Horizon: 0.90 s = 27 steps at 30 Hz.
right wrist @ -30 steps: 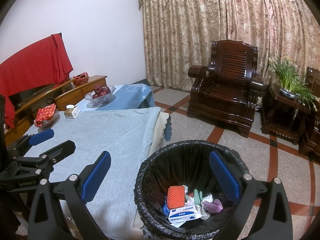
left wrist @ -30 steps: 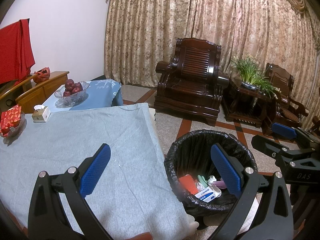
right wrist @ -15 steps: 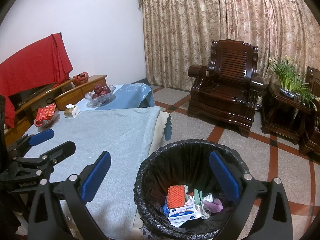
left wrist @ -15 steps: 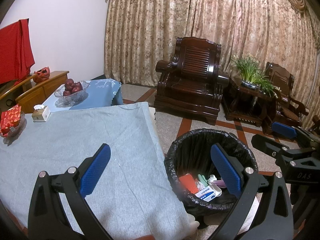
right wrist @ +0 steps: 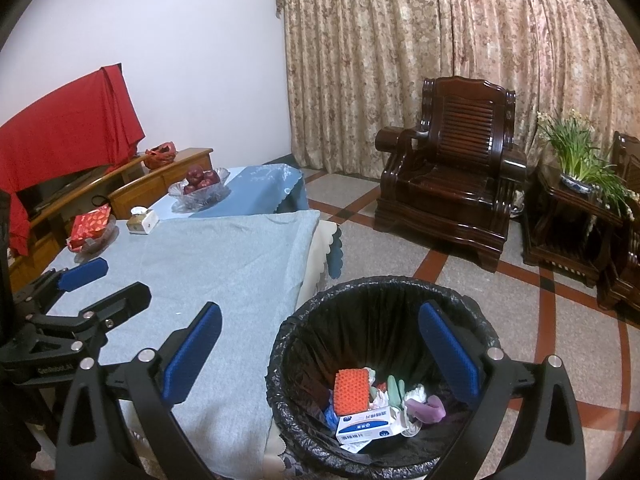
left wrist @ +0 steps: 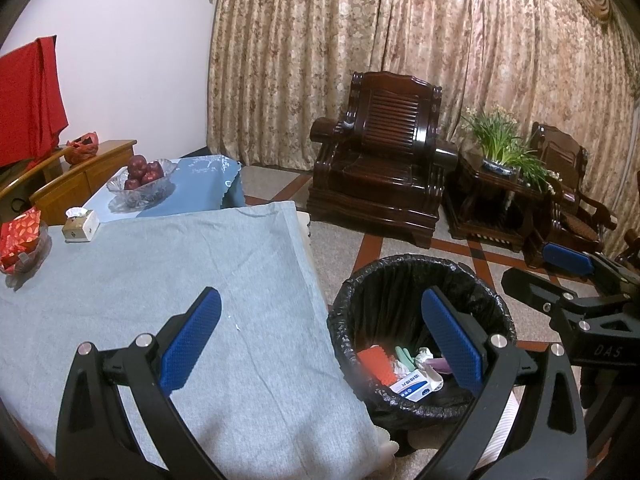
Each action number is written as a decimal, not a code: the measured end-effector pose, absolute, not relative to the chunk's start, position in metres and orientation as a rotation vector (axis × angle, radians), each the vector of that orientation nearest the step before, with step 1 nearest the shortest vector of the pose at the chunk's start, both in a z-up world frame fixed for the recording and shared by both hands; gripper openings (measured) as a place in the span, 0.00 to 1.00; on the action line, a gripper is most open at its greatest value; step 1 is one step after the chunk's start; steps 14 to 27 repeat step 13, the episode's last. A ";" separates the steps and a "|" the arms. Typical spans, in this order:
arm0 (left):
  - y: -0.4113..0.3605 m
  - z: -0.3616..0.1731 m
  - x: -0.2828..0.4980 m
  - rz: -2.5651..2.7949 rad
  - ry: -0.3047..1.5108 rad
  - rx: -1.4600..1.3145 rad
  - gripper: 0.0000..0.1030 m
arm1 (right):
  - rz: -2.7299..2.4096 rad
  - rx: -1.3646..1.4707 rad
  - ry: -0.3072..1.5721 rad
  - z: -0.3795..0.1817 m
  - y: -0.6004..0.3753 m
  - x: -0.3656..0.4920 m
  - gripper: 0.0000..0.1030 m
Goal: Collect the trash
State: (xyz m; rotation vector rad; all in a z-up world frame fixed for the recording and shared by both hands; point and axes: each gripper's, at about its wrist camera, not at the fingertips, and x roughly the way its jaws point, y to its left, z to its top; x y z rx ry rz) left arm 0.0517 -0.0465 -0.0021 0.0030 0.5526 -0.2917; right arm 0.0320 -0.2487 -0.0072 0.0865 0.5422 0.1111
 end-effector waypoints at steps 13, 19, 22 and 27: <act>-0.043 0.000 0.047 -0.287 0.564 0.001 0.95 | 0.112 0.087 0.544 -0.008 -0.249 0.032 0.94; -0.043 0.000 0.047 -0.287 0.564 0.001 0.95 | 0.112 0.087 0.544 -0.008 -0.249 0.032 0.94; -0.043 0.000 0.047 -0.287 0.564 0.001 0.95 | 0.112 0.087 0.544 -0.008 -0.249 0.032 0.94; -0.043 0.000 0.047 -0.287 0.564 0.001 0.95 | 0.112 0.087 0.544 -0.008 -0.249 0.032 0.94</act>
